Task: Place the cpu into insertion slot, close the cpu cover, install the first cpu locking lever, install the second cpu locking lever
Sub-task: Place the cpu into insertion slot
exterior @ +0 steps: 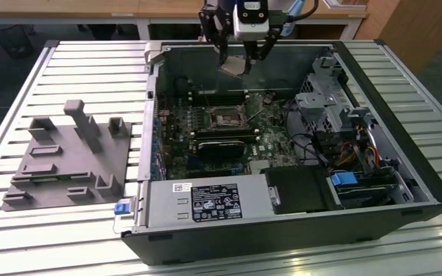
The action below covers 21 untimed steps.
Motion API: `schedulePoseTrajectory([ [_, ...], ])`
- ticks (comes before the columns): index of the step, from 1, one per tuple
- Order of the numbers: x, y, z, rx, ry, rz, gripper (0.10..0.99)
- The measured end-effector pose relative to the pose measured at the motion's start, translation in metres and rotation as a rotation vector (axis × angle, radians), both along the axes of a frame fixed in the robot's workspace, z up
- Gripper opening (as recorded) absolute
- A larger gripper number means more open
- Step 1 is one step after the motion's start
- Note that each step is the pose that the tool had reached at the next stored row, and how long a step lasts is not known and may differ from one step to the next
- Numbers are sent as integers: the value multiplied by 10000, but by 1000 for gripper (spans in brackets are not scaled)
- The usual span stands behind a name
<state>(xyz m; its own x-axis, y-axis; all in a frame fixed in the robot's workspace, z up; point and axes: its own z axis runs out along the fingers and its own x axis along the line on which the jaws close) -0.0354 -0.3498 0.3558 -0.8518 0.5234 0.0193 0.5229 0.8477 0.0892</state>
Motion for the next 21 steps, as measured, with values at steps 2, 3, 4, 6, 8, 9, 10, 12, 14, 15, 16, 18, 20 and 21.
schedulePoseTrajectory([
  [2, 0, 0, -3, -1, 1, -3, 541],
  [3, 0, 0, -6, 1, 0, -5, 541],
  [4, 0, 0, -8, 0, 0, -7, 541],
  [6, 0, 0, -12, 0, 1, -12, 541],
  [8, 0, 0, -14, -1, 0, -19, 541],
  [9, 0, 0, -15, 0, 0, -23, 541],
  [10, 0, 0, -16, 0, 0, -29, 541],
  [12, 0, 0, -18, 0, 0, -40, 541],
  [14, 0, 0, -19, 0, 0, -58, 541],
  [15, 0, 0, -20, 0, 0, -71, 541],
  [16, 0, 0, -21, 0, 1, -86, 541],
  [18, 0, 0, -22, 0, 0, -114, 541],
  [20, 0, 0, -23, 0, 0, -140, 541],
  [21, 0, 0, -23, 0, 0, -151, 541],
])
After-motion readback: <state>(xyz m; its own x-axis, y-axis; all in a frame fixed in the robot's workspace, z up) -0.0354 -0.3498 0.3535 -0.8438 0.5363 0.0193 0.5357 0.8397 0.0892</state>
